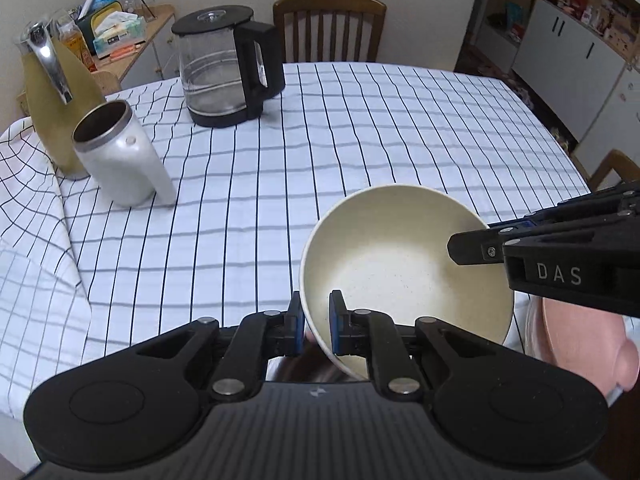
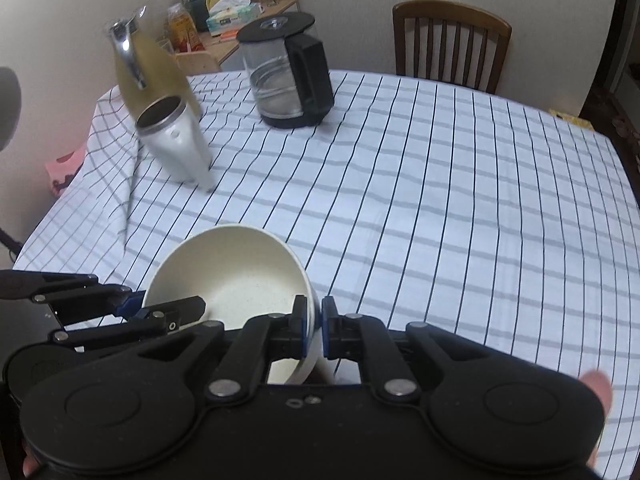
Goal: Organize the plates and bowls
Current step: 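Carry the cream bowl over the steel bowls and lower it inside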
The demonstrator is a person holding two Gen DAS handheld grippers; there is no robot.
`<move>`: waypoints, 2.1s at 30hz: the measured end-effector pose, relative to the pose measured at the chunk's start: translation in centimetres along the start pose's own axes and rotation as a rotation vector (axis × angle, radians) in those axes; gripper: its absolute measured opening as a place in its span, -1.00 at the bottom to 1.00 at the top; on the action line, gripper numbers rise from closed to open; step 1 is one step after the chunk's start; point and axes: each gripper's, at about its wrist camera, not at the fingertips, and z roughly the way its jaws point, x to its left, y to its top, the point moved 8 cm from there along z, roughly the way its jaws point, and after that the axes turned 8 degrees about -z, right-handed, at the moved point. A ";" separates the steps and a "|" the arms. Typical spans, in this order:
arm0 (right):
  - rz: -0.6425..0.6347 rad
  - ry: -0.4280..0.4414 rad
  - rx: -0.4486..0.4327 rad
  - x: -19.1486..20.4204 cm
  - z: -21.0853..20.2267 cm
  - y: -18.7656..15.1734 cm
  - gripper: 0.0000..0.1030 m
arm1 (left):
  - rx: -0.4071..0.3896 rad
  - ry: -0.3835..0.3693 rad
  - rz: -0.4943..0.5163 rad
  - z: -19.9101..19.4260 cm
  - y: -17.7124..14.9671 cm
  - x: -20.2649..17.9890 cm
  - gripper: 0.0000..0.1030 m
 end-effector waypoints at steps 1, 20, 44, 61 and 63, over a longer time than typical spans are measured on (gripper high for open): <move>0.003 0.004 0.004 0.3 -0.1 -0.5 -0.85 | 0.003 -0.001 0.006 -0.2 -0.5 0.1 -0.78; -0.046 0.032 0.099 3.8 1.0 -9.6 -0.83 | -0.026 0.028 0.203 0.4 -8.3 -1.1 -0.78; -0.042 -0.014 0.065 3.5 1.7 -10.6 -0.85 | -0.015 0.018 0.217 1.7 -8.9 -1.3 -0.78; 0.021 0.039 0.019 2.9 0.3 -10.1 -0.53 | -0.034 -0.043 0.125 -0.2 -7.9 0.3 -0.78; 0.024 0.041 0.007 2.8 0.0 -9.9 -0.49 | -0.044 -0.043 0.113 -0.7 -7.6 0.6 -0.78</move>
